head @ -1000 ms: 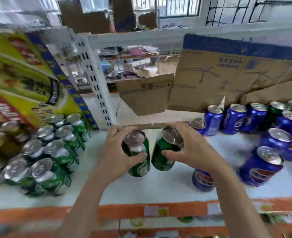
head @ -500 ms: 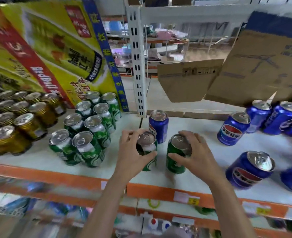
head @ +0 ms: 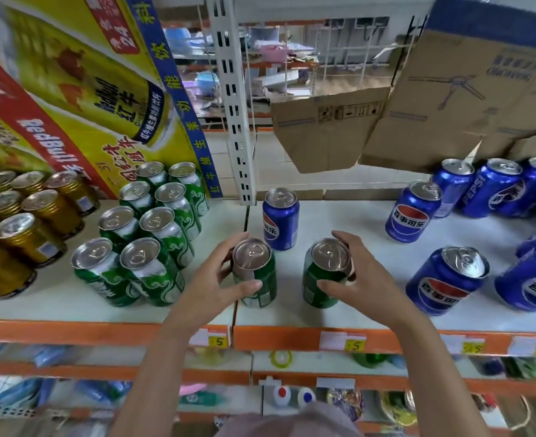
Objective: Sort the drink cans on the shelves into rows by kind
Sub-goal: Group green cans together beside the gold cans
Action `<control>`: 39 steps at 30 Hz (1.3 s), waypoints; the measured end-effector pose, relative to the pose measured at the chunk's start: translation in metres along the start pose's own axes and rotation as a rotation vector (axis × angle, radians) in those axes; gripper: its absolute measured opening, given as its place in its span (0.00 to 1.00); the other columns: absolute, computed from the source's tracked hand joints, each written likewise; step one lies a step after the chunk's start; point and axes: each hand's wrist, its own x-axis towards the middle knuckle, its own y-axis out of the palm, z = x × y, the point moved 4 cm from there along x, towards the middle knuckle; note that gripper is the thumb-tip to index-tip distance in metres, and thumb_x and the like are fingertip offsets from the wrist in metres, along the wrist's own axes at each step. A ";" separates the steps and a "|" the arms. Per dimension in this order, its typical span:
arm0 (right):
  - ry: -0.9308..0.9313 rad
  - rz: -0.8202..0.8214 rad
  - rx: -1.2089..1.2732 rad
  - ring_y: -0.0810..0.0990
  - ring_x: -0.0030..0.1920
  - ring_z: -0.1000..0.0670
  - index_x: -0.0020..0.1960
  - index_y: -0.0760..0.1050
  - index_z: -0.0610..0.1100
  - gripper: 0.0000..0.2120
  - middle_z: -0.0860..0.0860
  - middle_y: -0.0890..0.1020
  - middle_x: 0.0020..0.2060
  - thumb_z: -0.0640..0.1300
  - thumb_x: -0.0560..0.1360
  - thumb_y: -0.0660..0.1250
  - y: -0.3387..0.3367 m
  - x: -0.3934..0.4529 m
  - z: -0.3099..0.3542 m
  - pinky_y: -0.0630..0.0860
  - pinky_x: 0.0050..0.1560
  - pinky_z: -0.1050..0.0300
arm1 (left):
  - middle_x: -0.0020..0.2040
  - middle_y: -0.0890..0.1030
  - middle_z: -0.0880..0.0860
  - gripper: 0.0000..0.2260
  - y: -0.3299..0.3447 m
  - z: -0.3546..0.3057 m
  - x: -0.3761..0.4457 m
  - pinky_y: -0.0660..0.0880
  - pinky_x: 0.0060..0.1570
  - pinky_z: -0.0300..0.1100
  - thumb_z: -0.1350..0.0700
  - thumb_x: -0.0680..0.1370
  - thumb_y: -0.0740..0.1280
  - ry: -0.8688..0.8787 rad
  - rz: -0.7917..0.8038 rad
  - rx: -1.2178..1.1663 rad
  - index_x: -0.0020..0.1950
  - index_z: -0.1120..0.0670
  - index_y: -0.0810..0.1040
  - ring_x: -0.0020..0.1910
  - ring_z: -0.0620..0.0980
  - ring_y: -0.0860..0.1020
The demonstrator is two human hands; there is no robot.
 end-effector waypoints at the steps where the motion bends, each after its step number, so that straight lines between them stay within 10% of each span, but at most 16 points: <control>1: 0.011 -0.008 -0.002 0.70 0.61 0.53 0.70 0.56 0.57 0.38 0.53 0.69 0.63 0.49 0.68 0.74 0.000 -0.001 0.001 0.69 0.59 0.58 | 0.65 0.73 0.44 0.35 0.002 -0.002 0.000 0.66 0.67 0.44 0.42 0.64 0.75 -0.012 -0.029 0.042 0.68 0.43 0.68 0.64 0.41 0.72; 8: 0.001 -0.207 -0.176 0.69 0.58 0.53 0.65 0.64 0.48 0.34 0.56 0.62 0.55 0.57 0.65 0.74 0.000 -0.005 0.015 0.68 0.54 0.62 | 0.56 0.71 0.47 0.28 0.009 -0.015 0.006 0.69 0.48 0.31 0.45 0.65 0.76 -0.033 -0.361 0.262 0.59 0.46 0.68 0.51 0.35 0.72; 20: -0.020 0.087 0.110 0.72 0.63 0.59 0.68 0.63 0.59 0.30 0.61 0.74 0.62 0.41 0.72 0.71 -0.012 -0.011 0.002 0.69 0.64 0.60 | 0.61 0.78 0.52 0.22 -0.002 -0.005 -0.007 0.72 0.54 0.31 0.58 0.72 0.66 -0.024 -0.045 -0.208 0.66 0.52 0.72 0.59 0.43 0.76; 34: 0.108 -0.150 -0.488 0.68 0.62 0.48 0.68 0.61 0.52 0.36 0.49 0.64 0.61 0.67 0.67 0.66 -0.004 -0.006 0.034 0.73 0.55 0.49 | 0.54 0.67 0.46 0.22 0.003 -0.018 -0.009 0.65 0.50 0.29 0.42 0.69 0.72 -0.007 -0.260 0.433 0.61 0.39 0.69 0.53 0.42 0.71; 39: -0.018 0.074 -0.338 0.67 0.61 0.54 0.66 0.66 0.54 0.26 0.57 0.65 0.58 0.45 0.72 0.70 -0.014 -0.005 0.038 0.73 0.53 0.67 | 0.54 0.67 0.47 0.24 0.002 -0.018 -0.009 0.64 0.47 0.21 0.44 0.70 0.71 -0.014 -0.238 0.447 0.65 0.42 0.69 0.52 0.41 0.70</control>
